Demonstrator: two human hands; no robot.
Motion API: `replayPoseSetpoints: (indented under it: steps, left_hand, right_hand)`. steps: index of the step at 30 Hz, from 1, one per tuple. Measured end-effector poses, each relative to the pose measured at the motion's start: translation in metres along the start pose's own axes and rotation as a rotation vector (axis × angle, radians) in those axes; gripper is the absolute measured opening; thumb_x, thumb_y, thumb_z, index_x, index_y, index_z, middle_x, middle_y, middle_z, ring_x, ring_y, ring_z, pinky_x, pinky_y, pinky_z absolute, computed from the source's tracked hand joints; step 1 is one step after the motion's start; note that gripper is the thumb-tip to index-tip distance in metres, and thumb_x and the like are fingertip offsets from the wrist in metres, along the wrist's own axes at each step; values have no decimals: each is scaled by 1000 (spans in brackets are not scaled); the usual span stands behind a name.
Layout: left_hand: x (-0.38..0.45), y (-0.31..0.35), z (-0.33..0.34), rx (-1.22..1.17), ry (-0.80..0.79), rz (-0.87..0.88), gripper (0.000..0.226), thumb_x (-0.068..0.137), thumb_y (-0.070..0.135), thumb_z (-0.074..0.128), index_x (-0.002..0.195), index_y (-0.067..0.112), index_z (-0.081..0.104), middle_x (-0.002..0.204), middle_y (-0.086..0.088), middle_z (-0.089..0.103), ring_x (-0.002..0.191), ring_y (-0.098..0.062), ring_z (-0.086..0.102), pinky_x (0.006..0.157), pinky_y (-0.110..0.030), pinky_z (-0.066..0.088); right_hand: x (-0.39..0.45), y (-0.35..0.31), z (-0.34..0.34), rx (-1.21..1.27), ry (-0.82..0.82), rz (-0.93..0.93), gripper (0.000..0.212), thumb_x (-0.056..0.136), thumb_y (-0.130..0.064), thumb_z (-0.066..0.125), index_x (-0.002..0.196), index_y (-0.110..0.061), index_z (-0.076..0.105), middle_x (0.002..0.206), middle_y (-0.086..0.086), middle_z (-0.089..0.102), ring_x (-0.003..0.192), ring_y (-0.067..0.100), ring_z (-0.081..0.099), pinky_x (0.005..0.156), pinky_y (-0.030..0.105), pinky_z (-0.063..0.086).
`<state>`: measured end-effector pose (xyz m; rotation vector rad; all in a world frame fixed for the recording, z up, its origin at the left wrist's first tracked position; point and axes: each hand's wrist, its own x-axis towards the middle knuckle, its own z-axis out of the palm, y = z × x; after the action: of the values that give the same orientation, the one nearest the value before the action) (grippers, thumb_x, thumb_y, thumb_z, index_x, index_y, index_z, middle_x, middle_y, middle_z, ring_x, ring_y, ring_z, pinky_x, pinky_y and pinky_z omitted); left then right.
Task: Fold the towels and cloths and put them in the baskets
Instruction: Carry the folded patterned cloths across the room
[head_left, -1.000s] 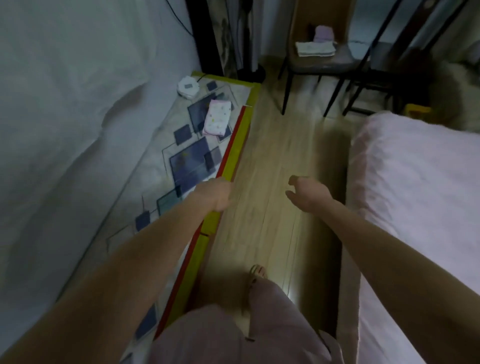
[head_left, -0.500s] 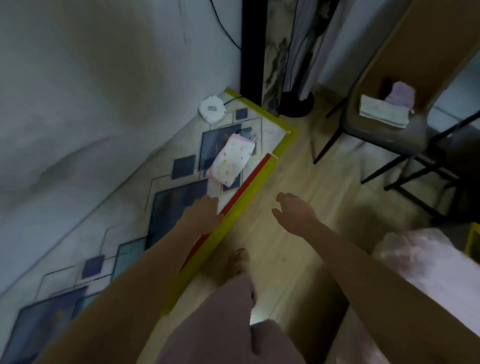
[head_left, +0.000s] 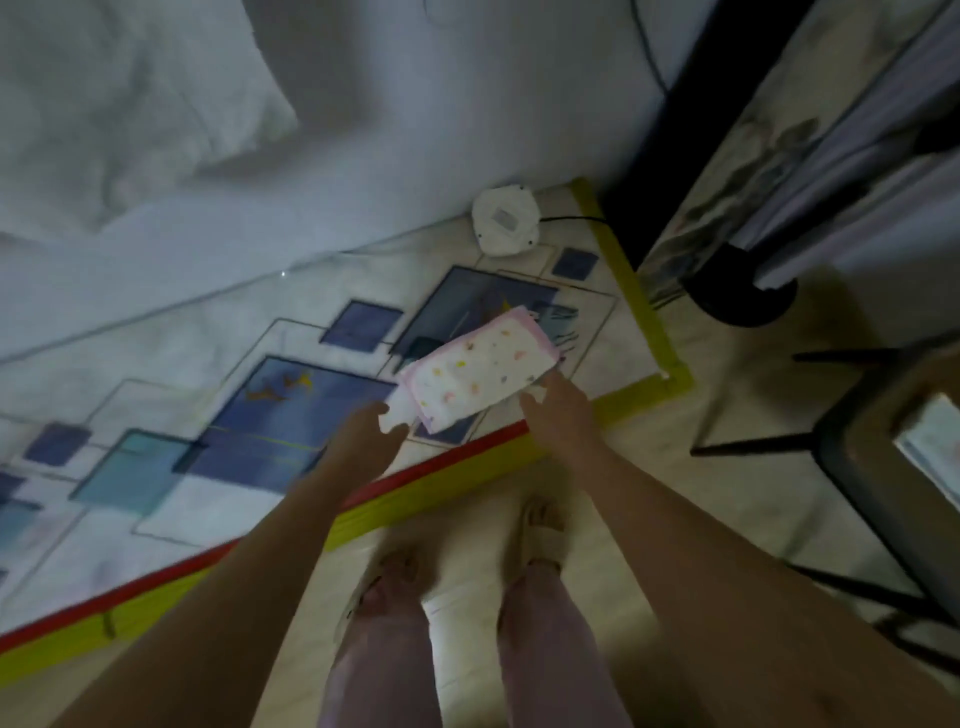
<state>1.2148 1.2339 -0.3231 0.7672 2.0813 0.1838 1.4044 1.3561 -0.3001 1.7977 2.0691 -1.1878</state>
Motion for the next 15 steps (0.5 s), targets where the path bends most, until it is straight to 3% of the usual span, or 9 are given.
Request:
replayPoseSetpoints:
  steps: [5,11,15]
  left_hand:
    - [75,22,49,-277,100,-168,55,94,25,58,139,0,39,143,-21,41,129,-33,42,103,-35,33]
    - [152,17,107,-486,296,-355,58,94,29,57,138,-2,38,138,-23,45,123,-36,46,98,-38,38]
    - [178,1,137,-606,416,-587,72,89,45,60,135,-5,37,134,-26,45,120,-40,47,101,-46,41]
  right_hand:
    - [105,24,10,-55,-23,-64,59,98,-36,48,144,-5,30,145,15,36,130,30,39,103,38,37]
    - [210,61,44,-188,39,-101,67,92,-41,57,140,-2,33,136,18,44,122,33,46,98,42,43]
    - [254,75,57,-241,77,-39,82,91,-49,55,148,-2,19,151,19,28,137,35,31,108,43,31]
